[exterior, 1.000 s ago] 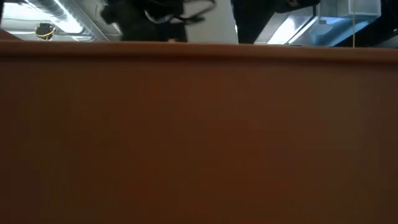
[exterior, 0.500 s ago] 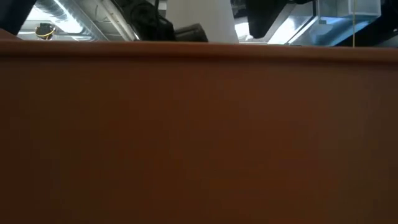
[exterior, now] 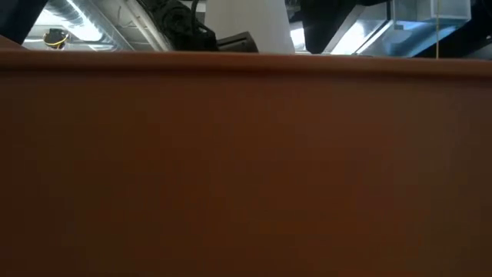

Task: Pick and place rubber bands into bin
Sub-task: Put the red rubber band into the orange bin

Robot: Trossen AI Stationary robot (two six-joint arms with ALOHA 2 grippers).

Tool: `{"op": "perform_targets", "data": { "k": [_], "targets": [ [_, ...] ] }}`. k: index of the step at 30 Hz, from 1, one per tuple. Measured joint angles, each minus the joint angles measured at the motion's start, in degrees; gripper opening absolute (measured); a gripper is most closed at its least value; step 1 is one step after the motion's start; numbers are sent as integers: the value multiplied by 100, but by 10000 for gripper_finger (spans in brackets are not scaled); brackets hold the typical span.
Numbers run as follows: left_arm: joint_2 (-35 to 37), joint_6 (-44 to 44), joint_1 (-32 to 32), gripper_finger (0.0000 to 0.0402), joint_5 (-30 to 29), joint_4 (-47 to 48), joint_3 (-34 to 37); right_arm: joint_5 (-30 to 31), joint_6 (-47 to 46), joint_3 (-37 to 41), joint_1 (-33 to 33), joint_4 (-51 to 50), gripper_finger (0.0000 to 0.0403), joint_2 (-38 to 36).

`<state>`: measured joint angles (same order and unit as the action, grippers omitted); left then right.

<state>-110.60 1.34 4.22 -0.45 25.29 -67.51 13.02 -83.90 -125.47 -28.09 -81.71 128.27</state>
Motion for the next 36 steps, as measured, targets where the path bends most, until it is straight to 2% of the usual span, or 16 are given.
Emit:
{"op": "perform_targets", "data": {
  "k": [3,8,11,18,23,31,36],
  "targets": [
    [6,-8,-16,17,11,42,0,215,410,3,-34,-68,10,0],
    [8,-6,-58,3,30,40,0,487,1338,235,-66,-293,3,-104],
    [11,57,-61,2,40,49,0,544,1381,792,-87,313,2,-425],
    [11,241,-63,1,44,48,0,532,1691,3400,-212,3105,1,-1633],
    [13,245,-63,2,48,39,4,547,2003,5278,-262,4469,1,-2817],
    [13,244,-65,1,33,33,0,546,2731,7761,-420,5128,0,-5154],
    [13,245,-131,2,-60,567,-410,542,2761,9109,-448,5156,0,-6763]
  ]
}}
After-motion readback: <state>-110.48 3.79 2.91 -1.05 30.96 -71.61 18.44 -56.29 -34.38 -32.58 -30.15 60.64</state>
